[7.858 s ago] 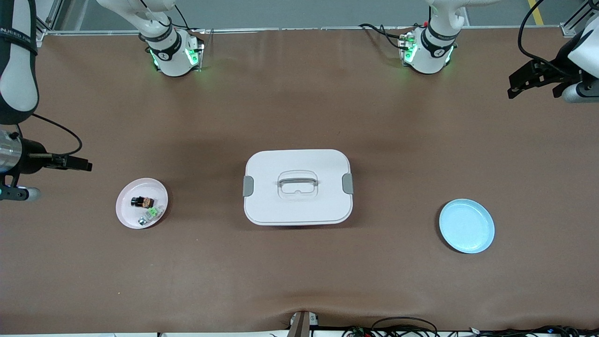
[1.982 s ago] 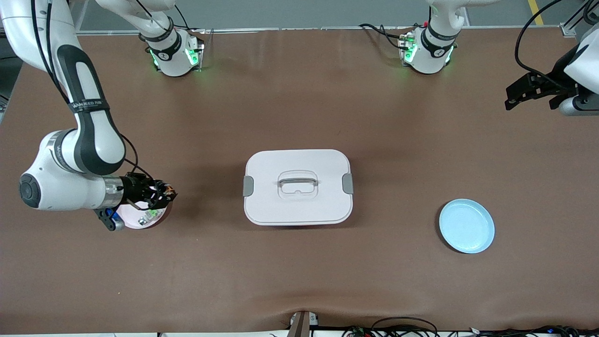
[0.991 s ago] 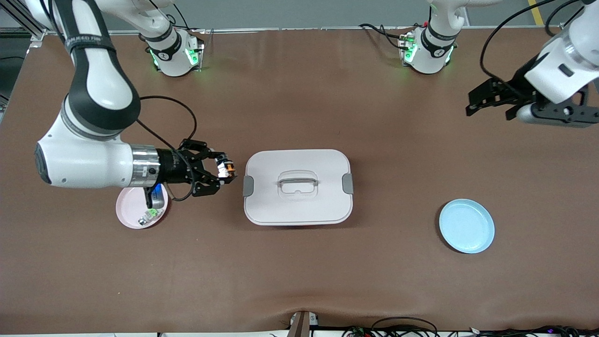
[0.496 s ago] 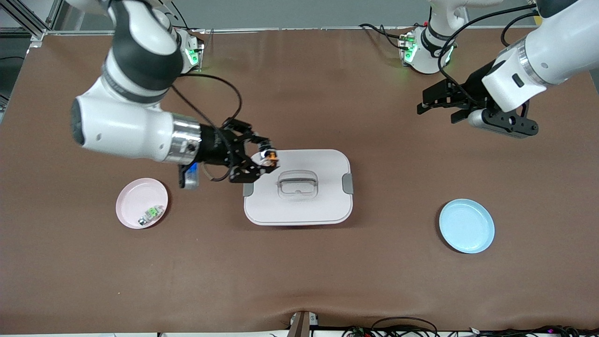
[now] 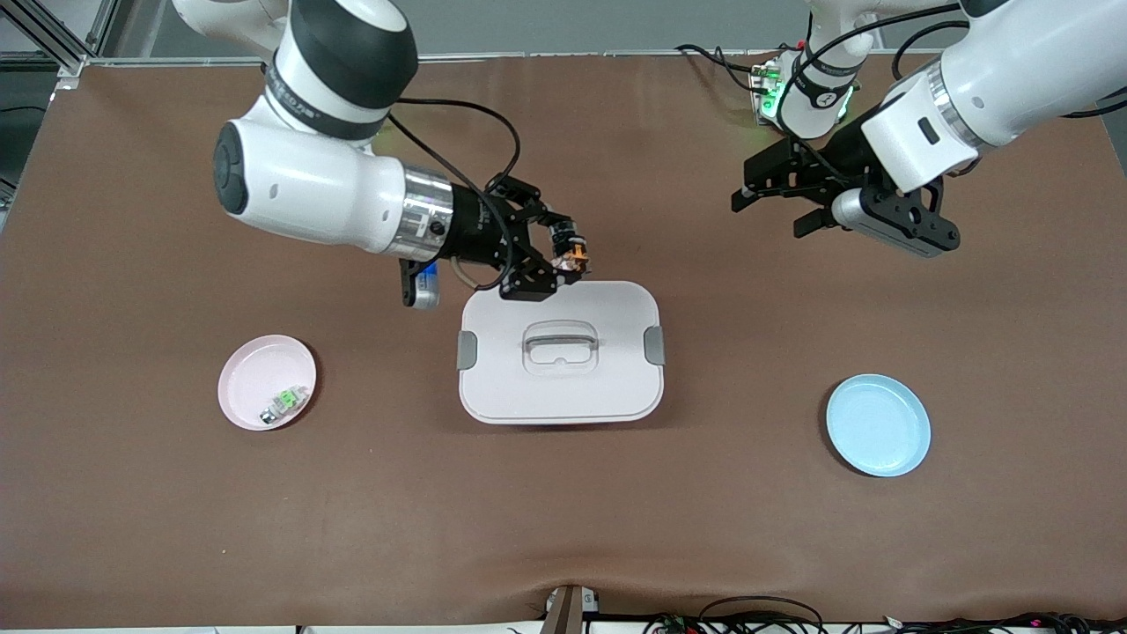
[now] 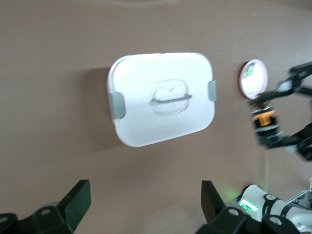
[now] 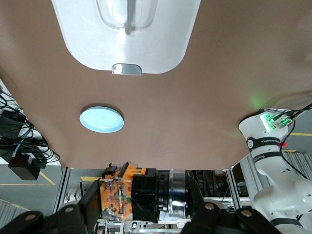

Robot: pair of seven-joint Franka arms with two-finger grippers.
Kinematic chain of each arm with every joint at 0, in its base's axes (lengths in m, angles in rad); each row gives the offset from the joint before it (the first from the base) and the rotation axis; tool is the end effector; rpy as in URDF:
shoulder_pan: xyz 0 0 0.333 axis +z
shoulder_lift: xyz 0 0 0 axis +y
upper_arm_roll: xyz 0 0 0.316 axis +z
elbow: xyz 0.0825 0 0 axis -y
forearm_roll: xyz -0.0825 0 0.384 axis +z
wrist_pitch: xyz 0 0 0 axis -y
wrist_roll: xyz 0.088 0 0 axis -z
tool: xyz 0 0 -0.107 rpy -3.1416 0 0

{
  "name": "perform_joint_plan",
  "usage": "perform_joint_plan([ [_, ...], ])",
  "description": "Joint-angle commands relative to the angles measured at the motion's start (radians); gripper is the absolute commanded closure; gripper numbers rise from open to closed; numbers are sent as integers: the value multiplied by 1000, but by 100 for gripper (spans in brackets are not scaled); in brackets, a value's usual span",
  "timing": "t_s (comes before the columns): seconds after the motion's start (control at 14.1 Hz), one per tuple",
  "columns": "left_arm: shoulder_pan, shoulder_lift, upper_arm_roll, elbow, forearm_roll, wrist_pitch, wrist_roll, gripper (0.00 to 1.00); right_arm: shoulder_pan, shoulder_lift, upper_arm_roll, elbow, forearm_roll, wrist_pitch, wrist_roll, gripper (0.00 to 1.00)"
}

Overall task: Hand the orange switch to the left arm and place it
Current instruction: 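Lift the switch with the right gripper while the left gripper approaches, then grasp the switch with the left gripper beside the right gripper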

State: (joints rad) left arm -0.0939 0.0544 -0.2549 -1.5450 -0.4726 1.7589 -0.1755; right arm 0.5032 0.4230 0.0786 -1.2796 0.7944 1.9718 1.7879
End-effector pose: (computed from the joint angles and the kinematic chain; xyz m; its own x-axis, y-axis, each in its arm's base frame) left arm 0.5416 -0.2353 0.6351 0.9929 -0.1053 0.0552 -0.1188 -0.8668 0.4843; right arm 0.5766 0.4194 0.5601 0.0790 -0.6645 -0.7431 -0.9902 -0.1381 0.0183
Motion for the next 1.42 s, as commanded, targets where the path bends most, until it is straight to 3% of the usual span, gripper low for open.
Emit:
perform_joint_plan([
  [0.0, -38, 28, -6, 14, -49, 71, -7, 0, 55, 5, -11, 20, -53, 62, 122, 100],
  [0.28, -53, 42, -24, 9, -118, 123, -28, 0, 110, 5, -10, 19, -58, 192, 229, 100],
  [0.57, -58, 53, -27, 9, -161, 125, -113, 7, 146, 3, -13, 14, -60, 252, 297, 100],
  [1.13, -76, 90, -27, 9, -184, 125, -150, 25, 183, 2, -17, 20, -76, 292, 390, 100],
  [1.35, -78, 90, -29, 6, -182, 117, -153, 38, 202, 3, -14, 20, -96, 330, 421, 100],
])
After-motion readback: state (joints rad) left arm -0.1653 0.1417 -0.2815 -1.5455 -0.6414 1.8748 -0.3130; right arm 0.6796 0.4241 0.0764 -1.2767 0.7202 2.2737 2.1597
